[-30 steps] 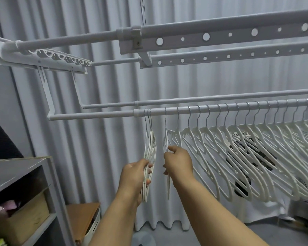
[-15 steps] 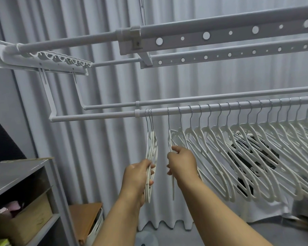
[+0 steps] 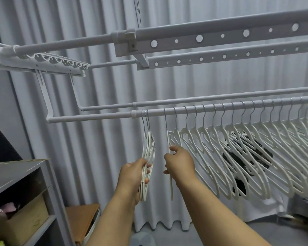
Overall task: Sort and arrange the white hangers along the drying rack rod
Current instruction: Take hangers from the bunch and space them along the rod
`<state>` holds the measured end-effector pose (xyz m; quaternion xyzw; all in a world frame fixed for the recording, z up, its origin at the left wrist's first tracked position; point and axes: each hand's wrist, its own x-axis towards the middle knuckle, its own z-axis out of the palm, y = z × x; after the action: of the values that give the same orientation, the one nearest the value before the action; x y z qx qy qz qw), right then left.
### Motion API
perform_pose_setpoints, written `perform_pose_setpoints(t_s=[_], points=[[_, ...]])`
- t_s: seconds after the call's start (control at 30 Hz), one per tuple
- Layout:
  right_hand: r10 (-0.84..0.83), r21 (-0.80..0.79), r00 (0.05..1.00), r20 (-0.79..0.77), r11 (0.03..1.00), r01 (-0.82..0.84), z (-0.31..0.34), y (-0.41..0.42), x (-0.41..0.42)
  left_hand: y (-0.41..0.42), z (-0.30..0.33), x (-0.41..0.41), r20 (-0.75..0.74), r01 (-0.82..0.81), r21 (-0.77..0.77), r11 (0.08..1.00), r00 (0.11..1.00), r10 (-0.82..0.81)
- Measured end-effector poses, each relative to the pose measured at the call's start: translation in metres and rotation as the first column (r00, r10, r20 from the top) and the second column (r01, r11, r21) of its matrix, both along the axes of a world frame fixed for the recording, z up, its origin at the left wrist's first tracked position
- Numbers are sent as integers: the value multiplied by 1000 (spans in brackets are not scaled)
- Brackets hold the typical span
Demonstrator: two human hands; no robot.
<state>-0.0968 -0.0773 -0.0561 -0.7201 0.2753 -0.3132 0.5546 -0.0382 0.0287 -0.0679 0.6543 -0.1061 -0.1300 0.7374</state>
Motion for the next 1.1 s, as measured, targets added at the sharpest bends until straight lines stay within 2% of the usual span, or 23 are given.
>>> perform_pose_setpoints(t_s=[0.07,0.13,0.23,0.3,0.6,0.77,0.93,1.1], points=[[-17,-66,999,-30,998,15,0,0,-1,-1,0,1,-6,3,1,1000,1000,-3],[-107,-281,992,-74,956,82,1,1,-4,-2,0,1,-8,6,-2,1000,1000,-6],[-352,-636,934,-60,734,236,4,-4,-11,-3,0,1,-14,7,-6,1000,1000,-7],[-441,-716,895,-68,646,263,5,-13,-15,-3,-1,0,-14,7,-6,1000,1000,-7],[-381,-688,880,-283,720,90,-8,-31,-10,-11,0,-4,-17,7,-16,1000,1000,-7],[-344,-689,887,-307,723,42,-11,-35,-5,-13,-1,-5,-12,-1,-11,1000,1000,1],[-361,-761,882,-304,649,3,-14,-37,-2,-15,-2,-6,-11,-11,-19,1000,1000,11],[-353,-747,895,-271,663,35,-18,-43,2,-16,-1,-6,-8,-14,-14,1000,1000,14]])
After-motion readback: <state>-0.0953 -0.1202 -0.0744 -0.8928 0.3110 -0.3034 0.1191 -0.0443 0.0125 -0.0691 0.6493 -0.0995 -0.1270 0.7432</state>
